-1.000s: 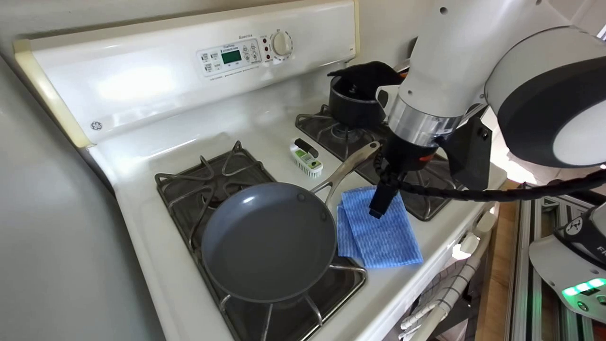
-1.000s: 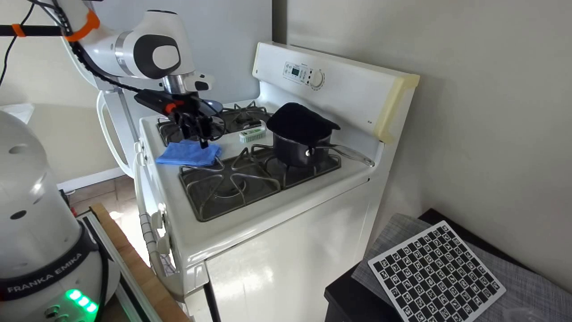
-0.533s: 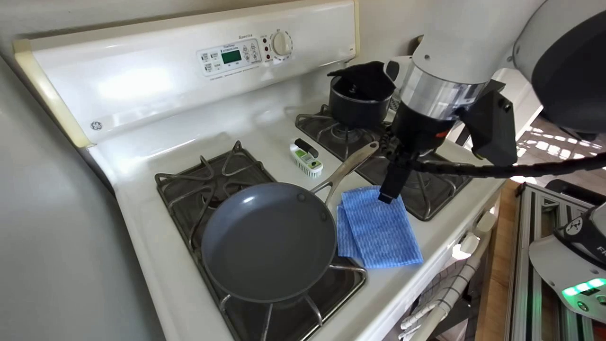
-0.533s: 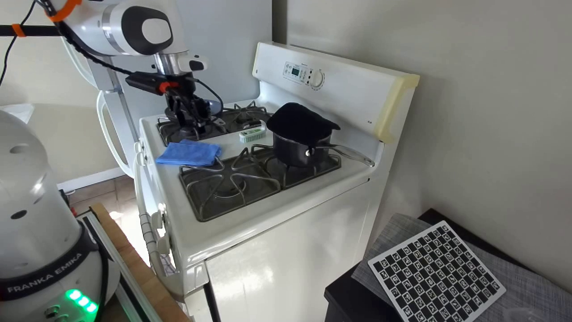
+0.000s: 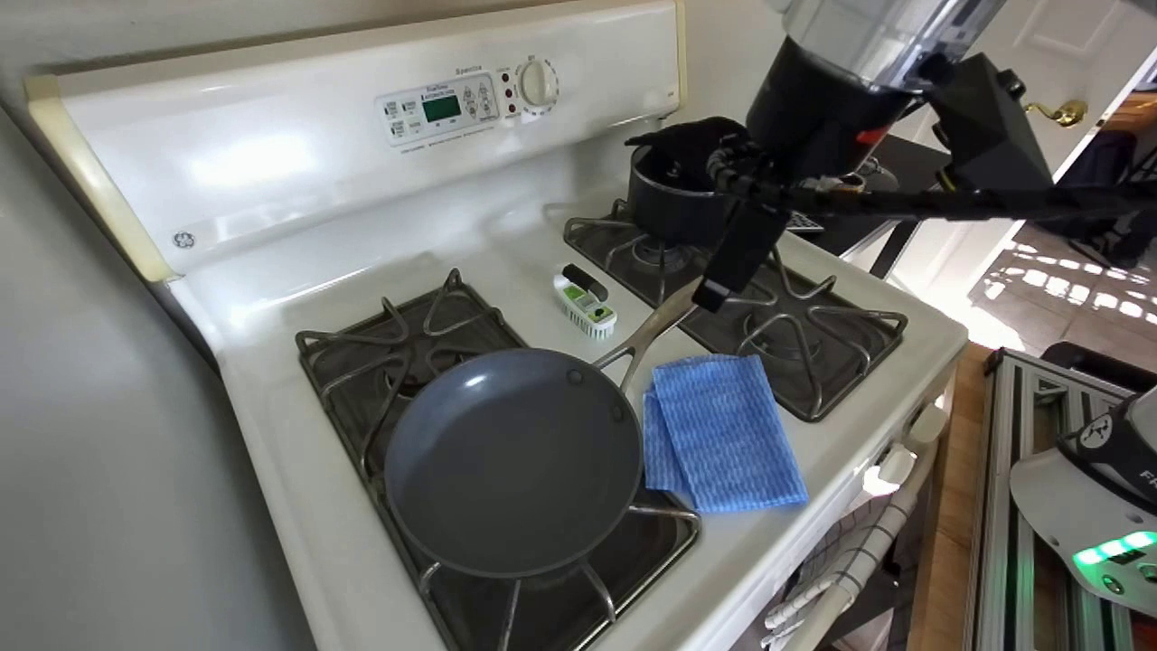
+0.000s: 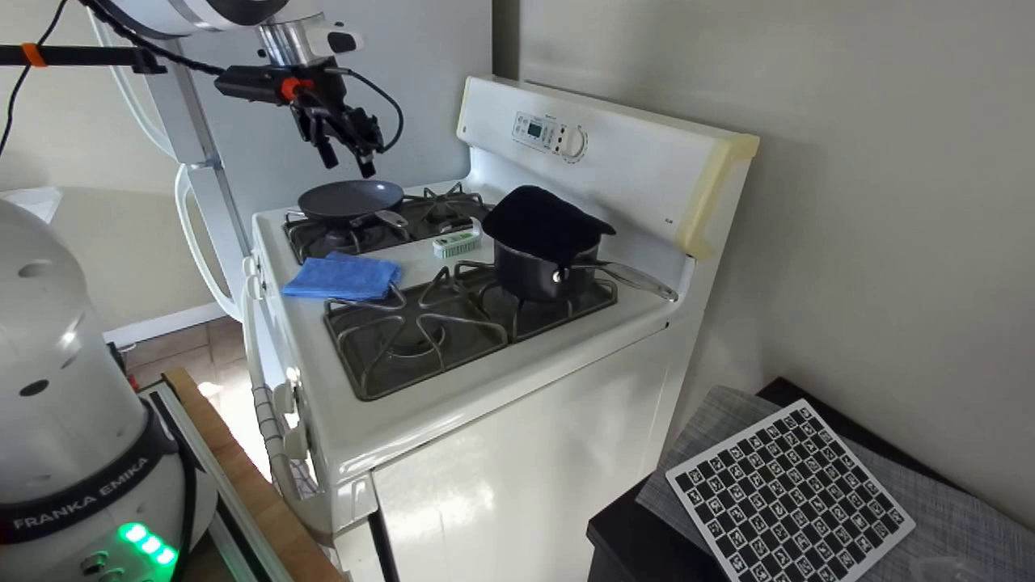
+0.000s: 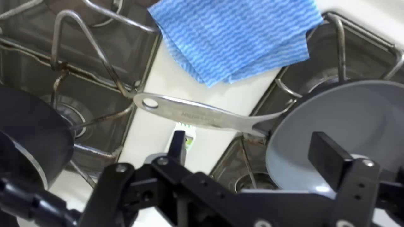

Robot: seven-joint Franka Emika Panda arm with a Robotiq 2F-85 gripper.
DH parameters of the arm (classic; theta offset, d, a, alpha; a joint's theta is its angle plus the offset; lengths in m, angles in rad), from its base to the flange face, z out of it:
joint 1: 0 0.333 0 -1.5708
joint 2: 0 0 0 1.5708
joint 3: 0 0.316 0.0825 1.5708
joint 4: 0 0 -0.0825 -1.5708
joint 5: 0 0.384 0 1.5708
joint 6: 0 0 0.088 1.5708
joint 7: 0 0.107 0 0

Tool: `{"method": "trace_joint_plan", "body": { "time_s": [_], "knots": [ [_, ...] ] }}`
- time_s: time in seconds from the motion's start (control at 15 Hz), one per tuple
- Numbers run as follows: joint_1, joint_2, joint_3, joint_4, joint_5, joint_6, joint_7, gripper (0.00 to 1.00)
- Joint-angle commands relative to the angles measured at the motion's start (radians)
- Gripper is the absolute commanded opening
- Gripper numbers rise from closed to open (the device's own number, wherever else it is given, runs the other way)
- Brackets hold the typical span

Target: Use the towel to wipe the pan.

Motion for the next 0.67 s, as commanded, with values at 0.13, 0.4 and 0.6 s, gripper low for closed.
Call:
{"method": "trace_joint_plan", "body": {
  "time_s": [0.13, 0.4, 0.6],
  "knots": [
    [-0.002, 0.004, 0.016, 0.035, 0.002, 0.047, -0.004, 1.0],
    [-0.002, 0.008, 0.021, 0.046, 0.002, 0.061, -0.004, 1.0],
    [-0.002, 0.008, 0.021, 0.046, 0.002, 0.061, -0.004, 1.0]
  ]
}}
